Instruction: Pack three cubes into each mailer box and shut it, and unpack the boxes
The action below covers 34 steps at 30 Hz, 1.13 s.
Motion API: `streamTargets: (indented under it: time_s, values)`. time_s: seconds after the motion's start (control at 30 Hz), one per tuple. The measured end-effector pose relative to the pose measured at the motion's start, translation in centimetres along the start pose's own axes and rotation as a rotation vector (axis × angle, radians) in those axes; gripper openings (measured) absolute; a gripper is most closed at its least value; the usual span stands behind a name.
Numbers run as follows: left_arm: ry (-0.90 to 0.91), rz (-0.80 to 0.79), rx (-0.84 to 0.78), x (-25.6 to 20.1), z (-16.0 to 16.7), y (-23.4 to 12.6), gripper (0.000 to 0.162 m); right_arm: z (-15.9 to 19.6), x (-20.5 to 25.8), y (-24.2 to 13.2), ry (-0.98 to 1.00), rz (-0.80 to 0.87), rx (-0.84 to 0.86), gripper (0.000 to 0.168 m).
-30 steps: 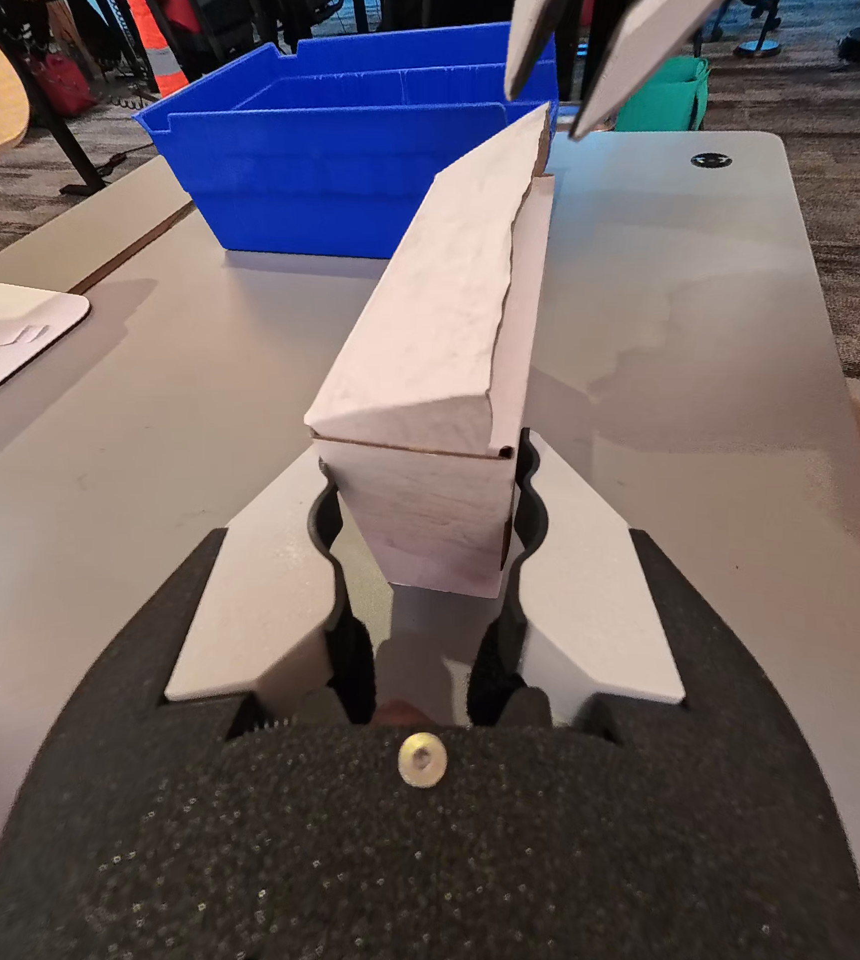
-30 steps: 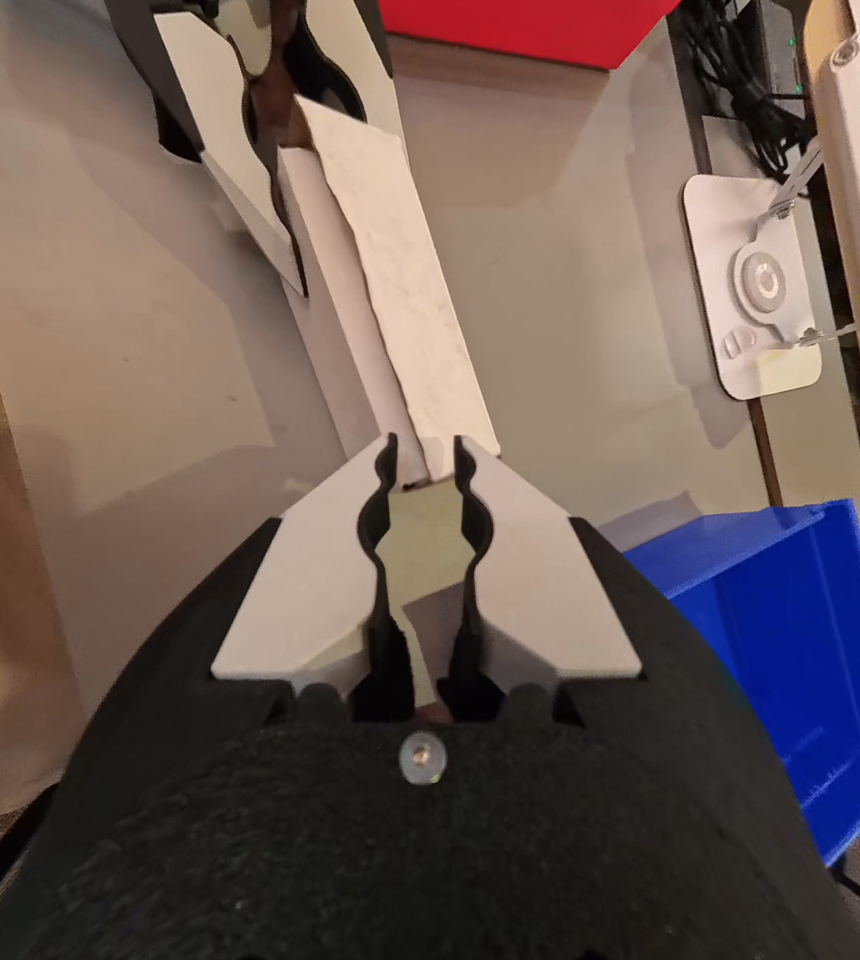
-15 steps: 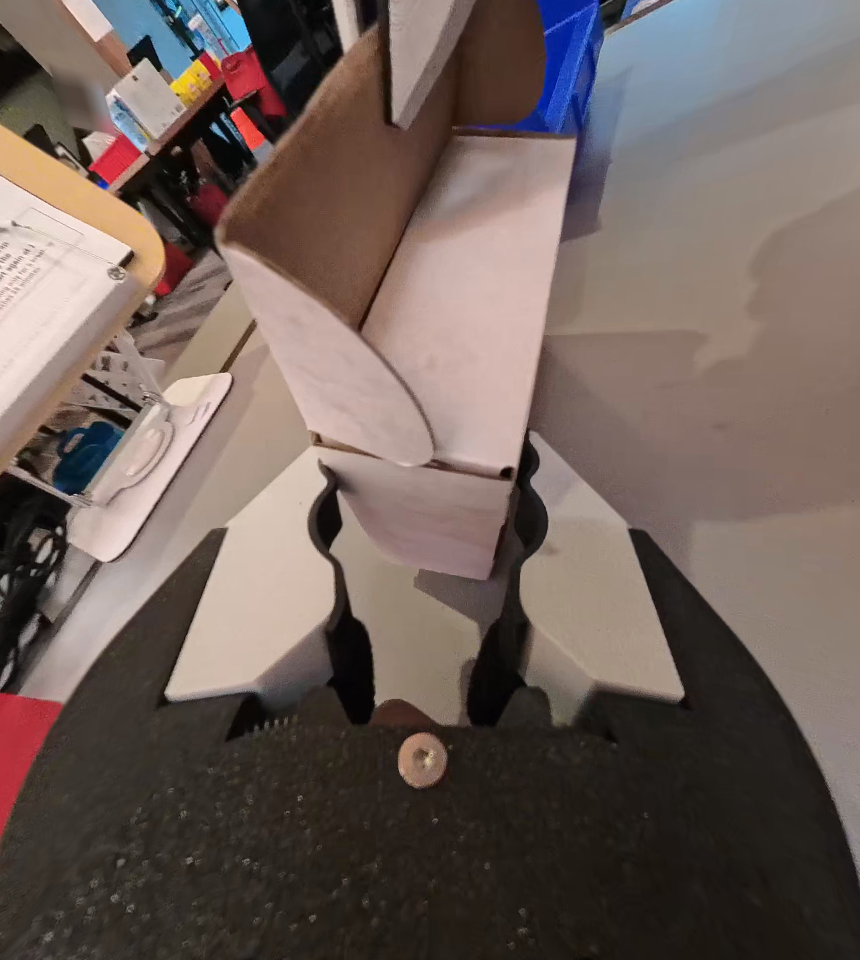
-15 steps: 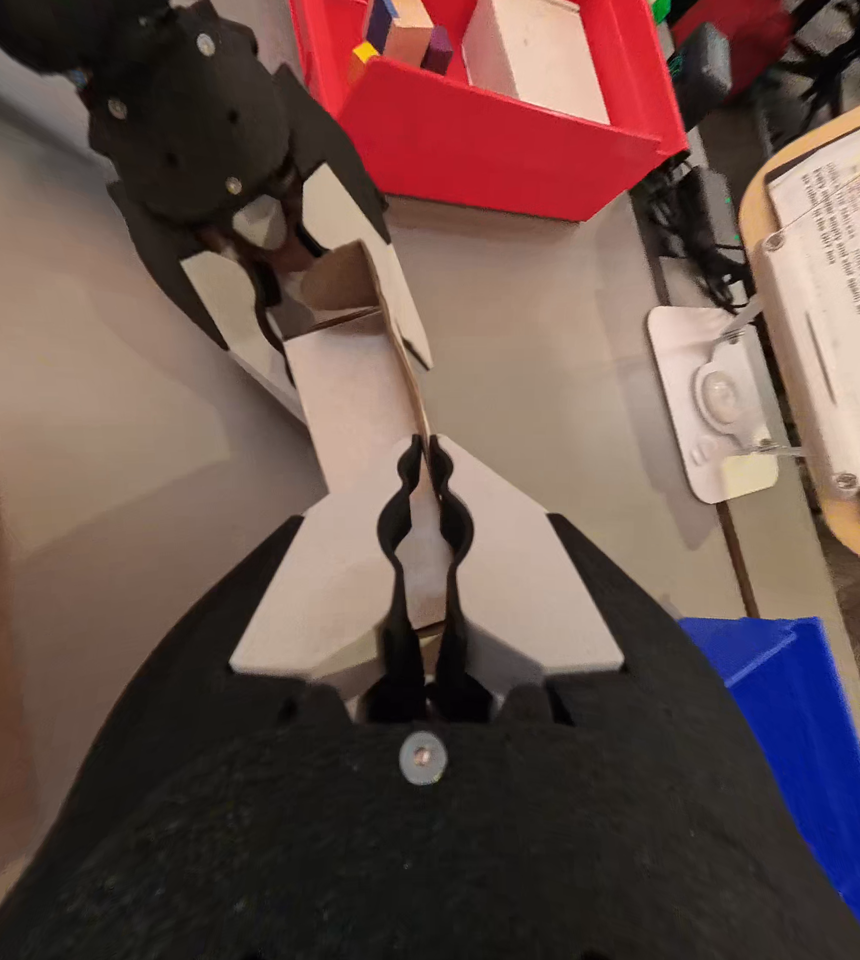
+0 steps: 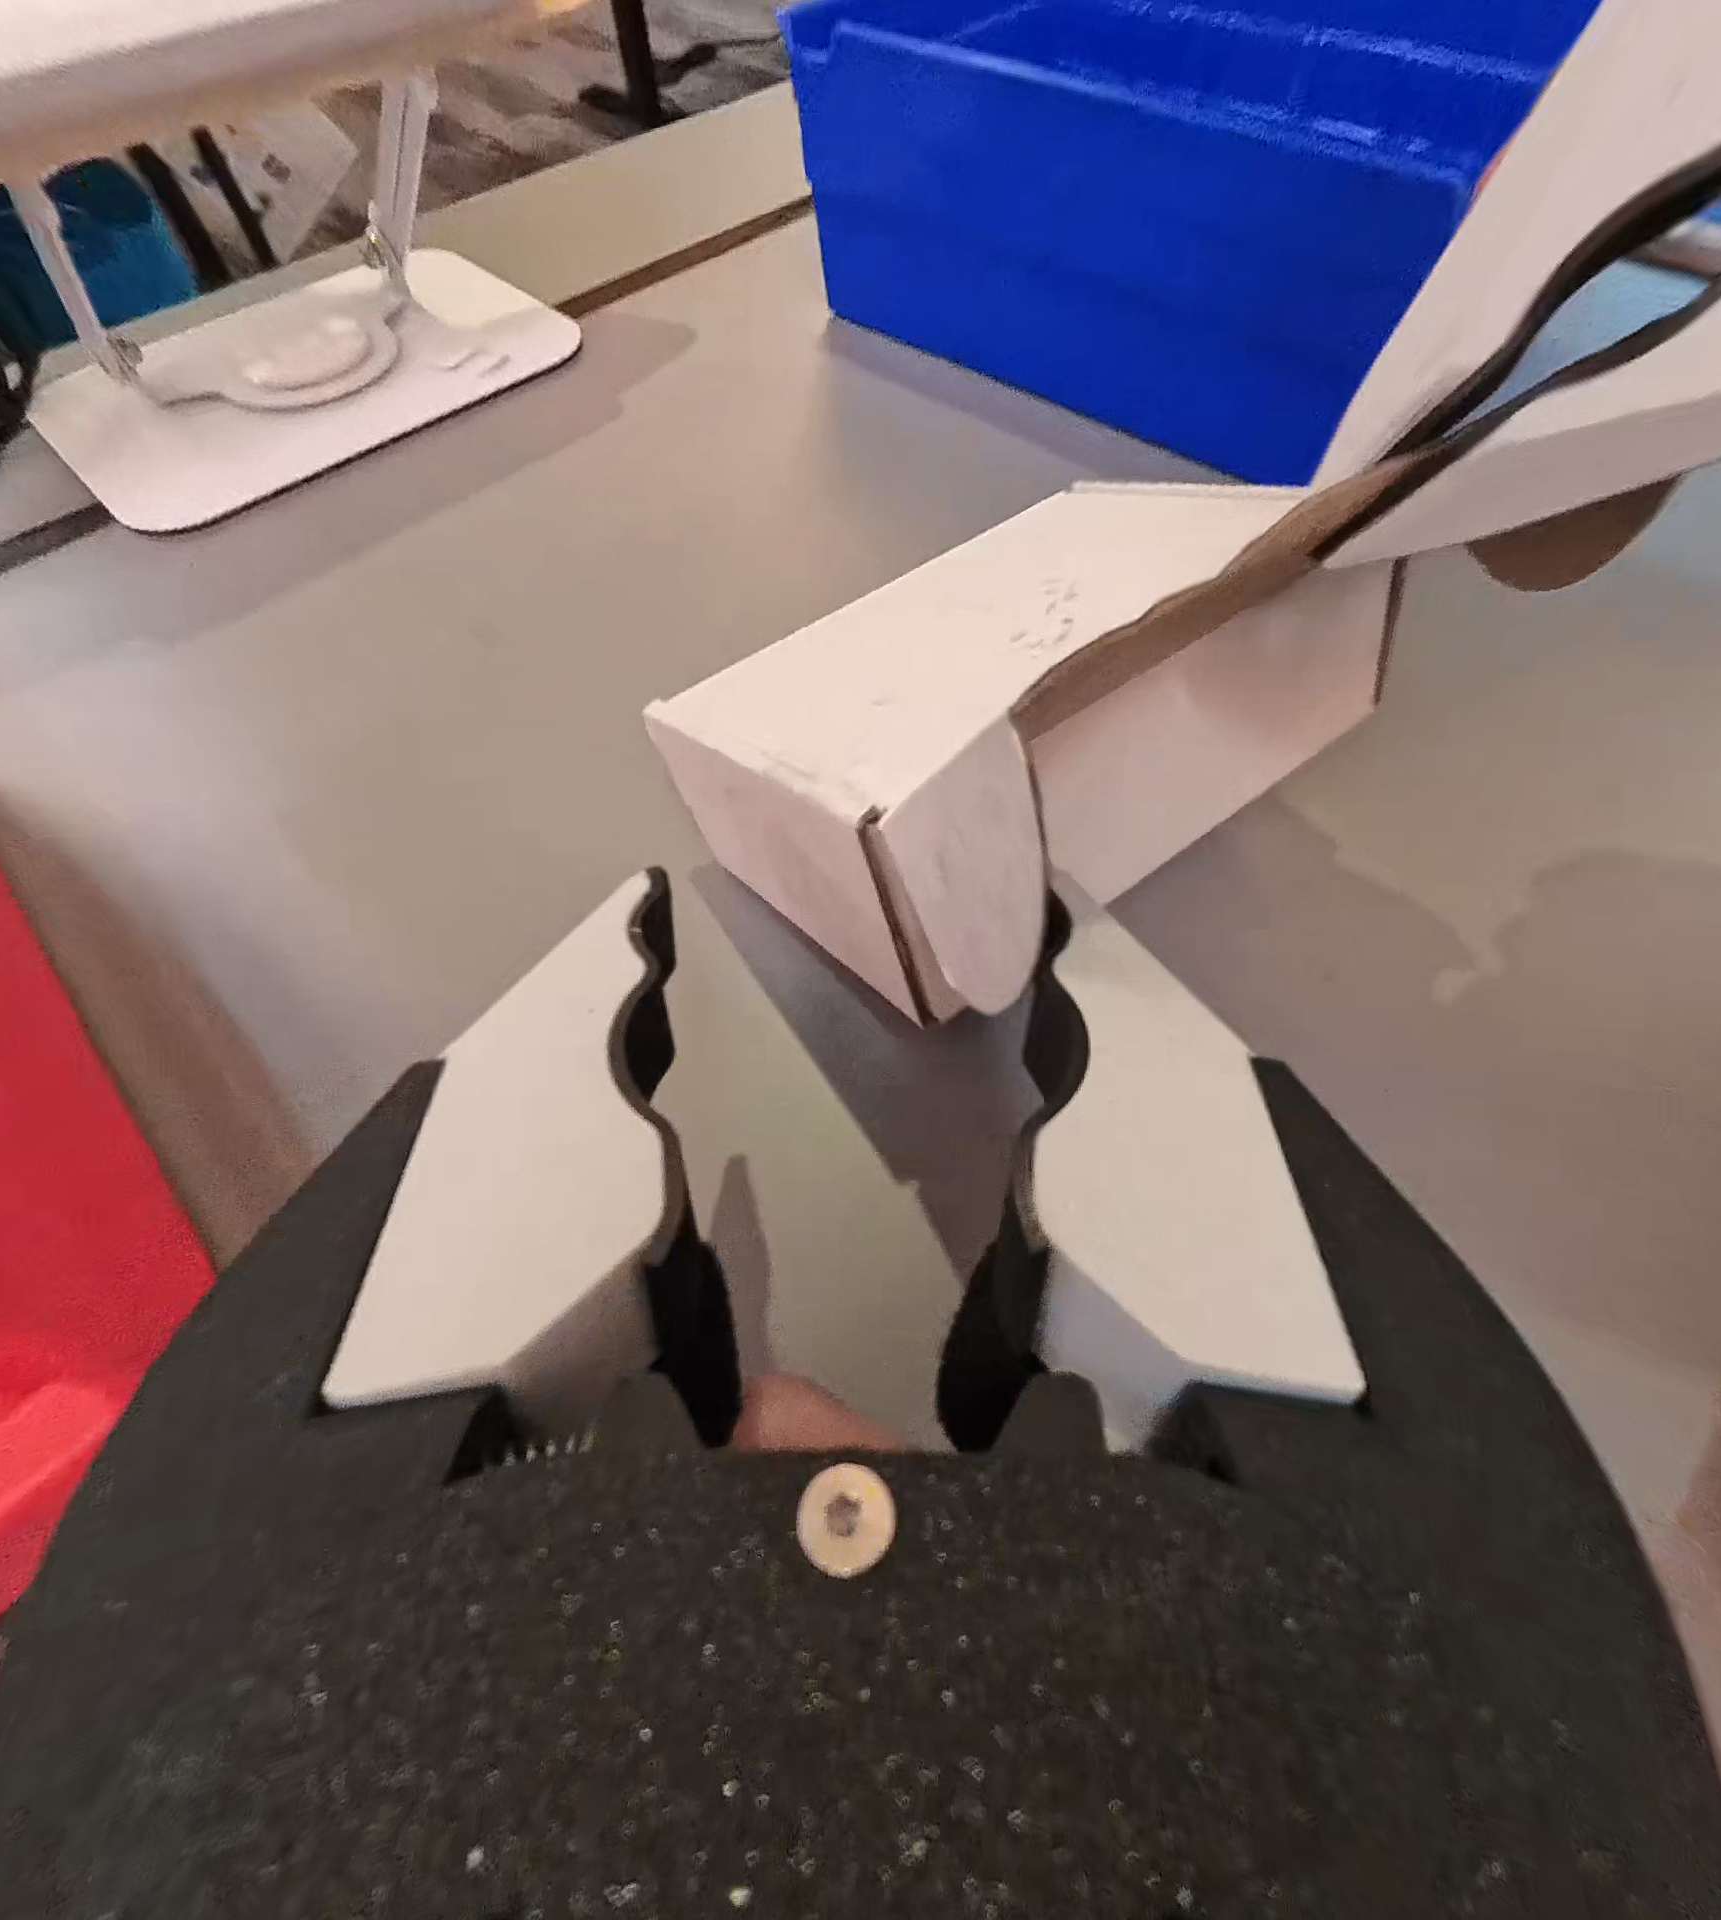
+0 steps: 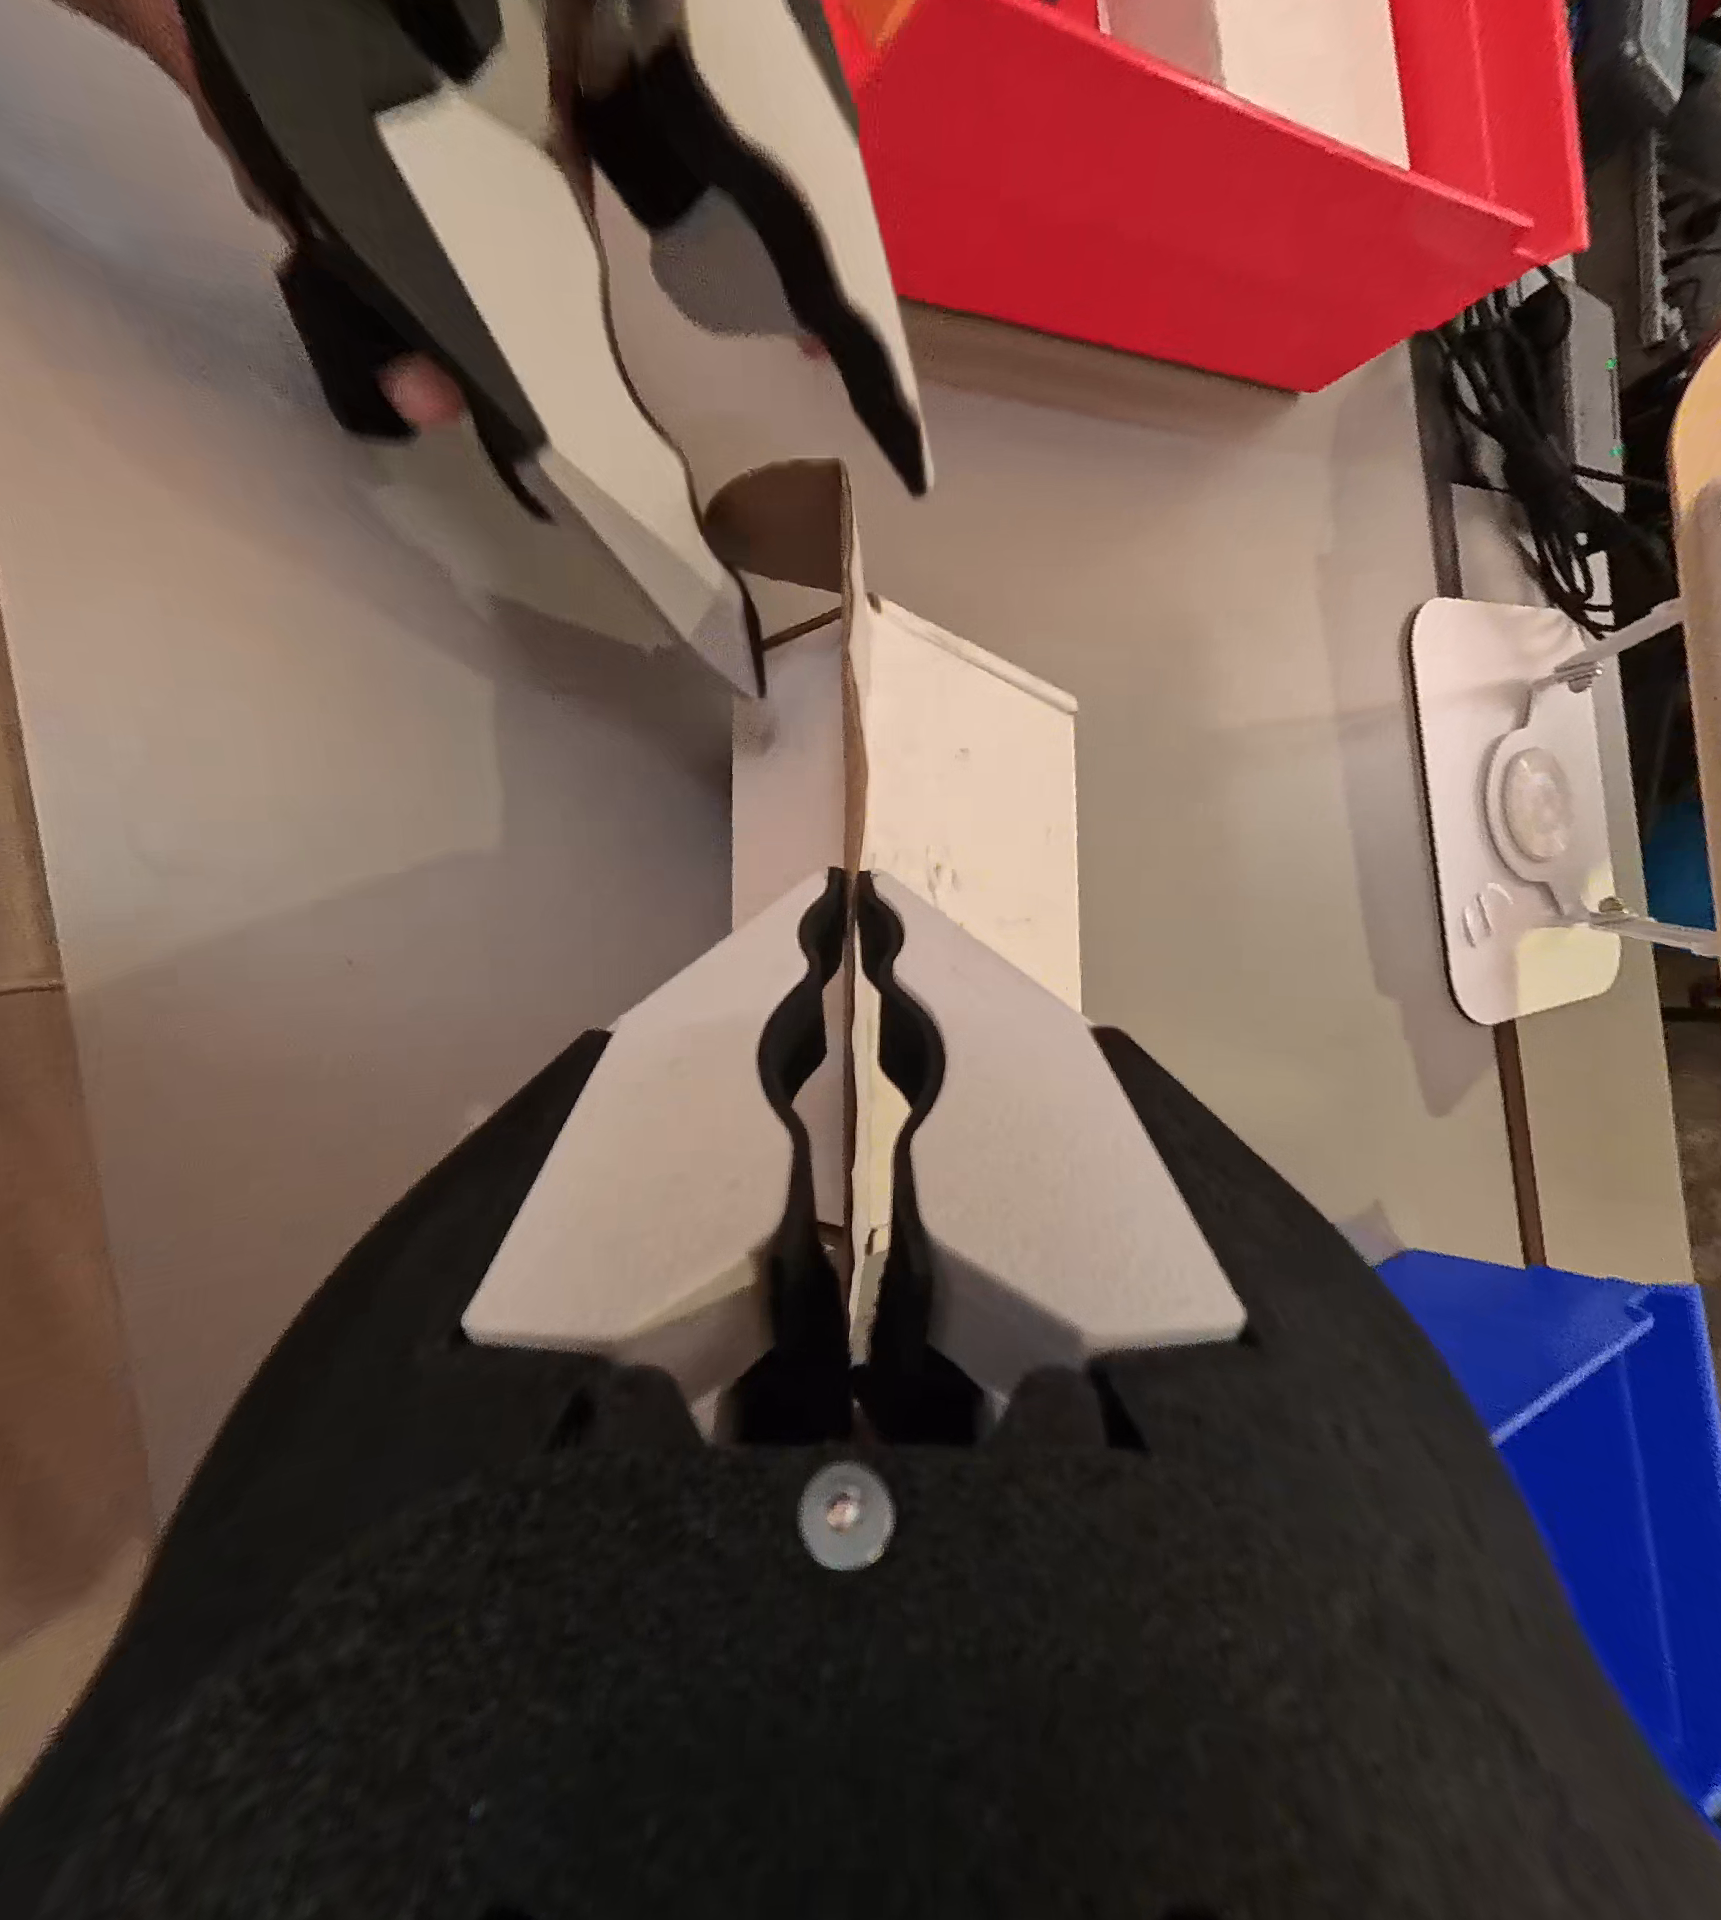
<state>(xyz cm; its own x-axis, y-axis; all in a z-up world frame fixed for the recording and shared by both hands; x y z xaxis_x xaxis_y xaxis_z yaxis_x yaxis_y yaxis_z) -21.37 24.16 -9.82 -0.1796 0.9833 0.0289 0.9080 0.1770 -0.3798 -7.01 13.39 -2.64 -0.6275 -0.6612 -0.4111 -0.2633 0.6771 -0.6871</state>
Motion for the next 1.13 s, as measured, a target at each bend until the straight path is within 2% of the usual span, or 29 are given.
streamTargets:
  time_s: [0.03, 0.1, 0.2, 0.33, 0.43, 0.47, 0.53, 0.6, 0.67, 0.73, 0.87, 1.03, 1.13]
  values:
    - [0.010, -0.006, 0.007, -0.1, 0.3, 0.5, 0.059, -0.2, -0.1, 0.0, 0.008, -0.010, -0.013, 0.001]
    - [0.009, 0.044, -0.022, -0.5, 0.5, 1.0, 0.033, -0.4, -0.2, 0.1, 0.007, -0.011, -0.021, 0.001]
    - [0.010, 0.075, -0.027, -1.0, 0.8, 1.2, 0.027, -0.3, -0.6, -0.3, 0.015, -0.021, -0.042, 0.001]
    - [0.066, 0.055, 0.005, -1.7, 1.2, 1.4, 0.000, 0.2, -1.4, -0.9, 0.075, -0.038, -0.103, 0.001]
    - [0.080, 0.031, 0.023, -2.0, 1.4, 1.8, 0.001, 0.6, -1.9, -1.2, 0.129, -0.048, -0.143, 0.001]
    - [0.081, 0.009, 0.036, -1.9, 1.3, 1.9, 0.012, 0.9, -1.9, -1.1, 0.135, -0.052, -0.146, 0.001]
    - [0.083, -0.017, 0.034, -1.7, 0.9, 2.2, 0.056, 1.3, -1.5, -0.8, 0.144, -0.080, -0.145, 0.001]
    - [0.054, -0.003, -0.007, -1.6, 0.4, 2.3, 0.075, 1.3, -1.1, -0.6, 0.143, -0.112, -0.149, 0.001]
    - [0.030, 0.033, -0.017, -1.7, 0.3, 2.7, 0.074, 1.0, -0.8, -0.5, 0.141, -0.138, -0.168, 0.001]
    - [0.011, 0.097, -0.022, -1.9, 0.5, 3.2, 0.054, 1.0, -0.8, -0.3, 0.118, -0.134, -0.161, 0.001]
    - [-0.023, 0.112, -0.026, -1.9, 0.8, 3.6, 0.048, 2.1, -1.5, -0.3, 0.214, -0.168, -0.237, 0.001]
    - [0.064, 0.078, 0.048, -2.3, 1.8, 4.1, 0.039, 3.2, -3.7, -2.1, 0.378, -0.169, -0.401, 0.000]
    - [0.064, 0.095, 0.042, -2.4, 1.1, 3.7, 0.034, 3.5, -4.1, -2.9, 0.345, -0.108, -0.350, 0.000]
Point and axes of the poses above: each gripper's, where its closed fingertips meet, y out along the fingers, z out of its underside, x = y × z across the jaws, the point moved 10 cm from there along -y, back along the fingers, and after that the axes turned 5 degrees about -x, right-handed, at the moved point
